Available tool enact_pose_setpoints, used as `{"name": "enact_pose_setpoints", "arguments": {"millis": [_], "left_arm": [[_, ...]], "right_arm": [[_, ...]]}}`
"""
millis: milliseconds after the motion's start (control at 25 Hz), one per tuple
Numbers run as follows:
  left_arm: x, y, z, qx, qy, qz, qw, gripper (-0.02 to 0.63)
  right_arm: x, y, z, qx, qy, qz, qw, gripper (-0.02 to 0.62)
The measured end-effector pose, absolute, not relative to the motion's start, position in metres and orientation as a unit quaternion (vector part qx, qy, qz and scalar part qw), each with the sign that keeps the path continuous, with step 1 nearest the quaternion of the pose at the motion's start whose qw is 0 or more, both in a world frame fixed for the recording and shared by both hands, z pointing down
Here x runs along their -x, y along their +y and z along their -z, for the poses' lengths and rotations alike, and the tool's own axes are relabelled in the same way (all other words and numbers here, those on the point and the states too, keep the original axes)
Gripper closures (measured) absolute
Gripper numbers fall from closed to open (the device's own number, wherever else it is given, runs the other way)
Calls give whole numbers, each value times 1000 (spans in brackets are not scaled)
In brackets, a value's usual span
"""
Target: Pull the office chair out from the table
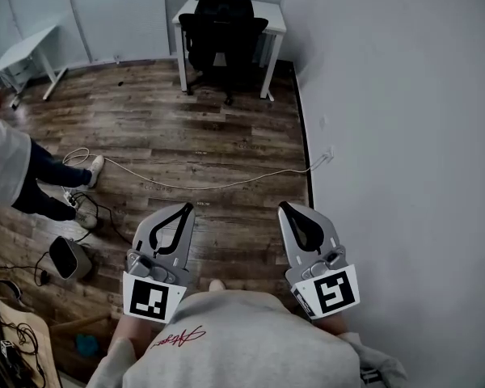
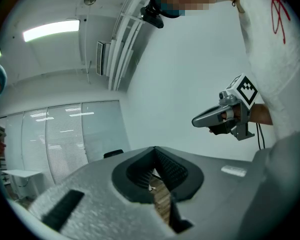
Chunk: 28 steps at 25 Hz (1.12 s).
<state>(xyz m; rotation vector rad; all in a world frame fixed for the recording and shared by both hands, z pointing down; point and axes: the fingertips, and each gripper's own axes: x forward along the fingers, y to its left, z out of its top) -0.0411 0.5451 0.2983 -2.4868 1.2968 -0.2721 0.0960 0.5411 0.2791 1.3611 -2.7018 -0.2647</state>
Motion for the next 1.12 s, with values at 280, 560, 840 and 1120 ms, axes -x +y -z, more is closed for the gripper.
{"name": "enact_pose_setpoints", "arguments": {"millis": [280, 560, 840, 1120], "left_arm": [[43, 539, -302, 878, 444, 91, 155, 611], [44, 535, -304, 881, 442, 87, 146, 611], [54, 524, -302, 877, 446, 95, 152, 611], [55, 499, -291, 872, 458, 86, 153, 611]], "right_arm": [[-99, 539, -273, -468, -877, 101, 47, 597], [-104, 532, -269, -482, -870, 95, 40, 597], [-96, 520, -267, -477, -872, 101, 37, 597], [-101, 492, -254, -479, -870, 109, 23, 597]]}}
